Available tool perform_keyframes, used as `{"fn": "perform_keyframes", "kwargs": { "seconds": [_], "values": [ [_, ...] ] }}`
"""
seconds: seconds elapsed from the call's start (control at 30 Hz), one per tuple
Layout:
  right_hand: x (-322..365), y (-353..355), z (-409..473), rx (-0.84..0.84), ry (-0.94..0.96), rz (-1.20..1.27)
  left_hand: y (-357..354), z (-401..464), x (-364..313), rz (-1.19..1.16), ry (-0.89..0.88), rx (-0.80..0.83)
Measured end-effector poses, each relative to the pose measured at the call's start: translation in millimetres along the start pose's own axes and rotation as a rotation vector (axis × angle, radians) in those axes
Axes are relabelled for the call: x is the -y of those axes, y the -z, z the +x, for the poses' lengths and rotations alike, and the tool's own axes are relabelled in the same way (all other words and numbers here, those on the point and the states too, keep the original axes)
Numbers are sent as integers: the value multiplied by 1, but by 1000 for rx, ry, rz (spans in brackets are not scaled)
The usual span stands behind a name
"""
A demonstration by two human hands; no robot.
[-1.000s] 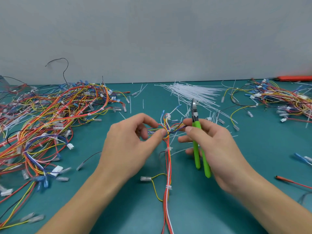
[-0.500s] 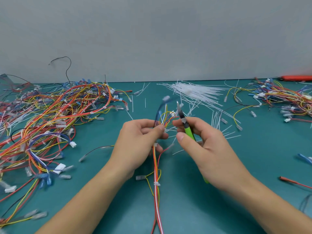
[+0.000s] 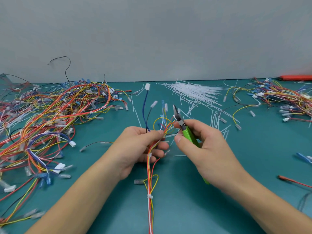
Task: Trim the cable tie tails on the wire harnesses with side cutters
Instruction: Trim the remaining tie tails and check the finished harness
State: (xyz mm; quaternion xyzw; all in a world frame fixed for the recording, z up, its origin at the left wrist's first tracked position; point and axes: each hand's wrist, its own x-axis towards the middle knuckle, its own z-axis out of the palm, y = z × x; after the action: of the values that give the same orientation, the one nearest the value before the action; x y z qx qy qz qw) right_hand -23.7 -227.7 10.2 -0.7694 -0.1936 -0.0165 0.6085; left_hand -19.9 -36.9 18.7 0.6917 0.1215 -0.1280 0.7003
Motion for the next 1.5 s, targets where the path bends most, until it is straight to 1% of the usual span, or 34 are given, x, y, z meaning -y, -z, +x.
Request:
{"fn": "perform_keyframes", "kwargs": {
  "seconds": [0.13,0.3,0.37,0.43,0.47,0.53,0.57,0.63,0.7,0.73,0.8,0.9,0.93,1.03,1.07,1.17,1.2,1.3,1.37,1.43,1.5],
  "values": [
    [-2,2,0,-20,-33,-42,2,0,-1,-114,32,47],
    [0,4,-2,11,-67,-118,5,-1,-5,-327,-1,51],
    [0,5,-4,-53,-33,-267,6,-1,-6,-397,-17,15],
    [3,5,-5,-157,58,-438,6,0,-6,-439,-31,-27],
    [7,5,-5,-202,95,-463,6,0,-5,-454,-42,-44],
    [11,6,-5,-231,95,-398,5,1,-4,-476,-73,-68],
    [12,6,-5,-211,48,-319,5,1,-3,-489,-91,-77],
    [13,5,-4,-137,-106,-87,5,1,-3,-524,-122,-98],
    [13,1,-2,-107,-271,136,6,1,-4,-567,-147,-119],
    [13,1,-1,-103,-319,183,6,1,-4,-585,-158,-126],
    [14,3,0,-83,-361,198,4,1,-5,-604,-178,-137],
    [17,6,-1,31,-419,143,3,1,-6,-613,-191,-133],
    [17,6,-1,64,-458,164,4,1,-7,-630,-188,-132],
    [18,5,1,93,-613,451,8,2,-8,-673,-173,-136],
    [19,5,1,87,-637,499,8,2,-8,-671,-174,-142],
    [19,4,0,81,-607,428,6,1,-8,-644,-186,-148],
    [19,3,0,93,-600,446,6,2,-9,-649,-188,-148],
    [18,2,1,118,-649,658,11,2,-13,-720,-179,-155],
    [17,4,2,60,-670,726,14,2,-14,-733,-173,-175],
    [17,5,1,26,-647,655,13,1,-13,-707,-175,-197],
    [19,3,-1,62,-592,552,8,0,-10,-672,-195,-210]
  ]
}}
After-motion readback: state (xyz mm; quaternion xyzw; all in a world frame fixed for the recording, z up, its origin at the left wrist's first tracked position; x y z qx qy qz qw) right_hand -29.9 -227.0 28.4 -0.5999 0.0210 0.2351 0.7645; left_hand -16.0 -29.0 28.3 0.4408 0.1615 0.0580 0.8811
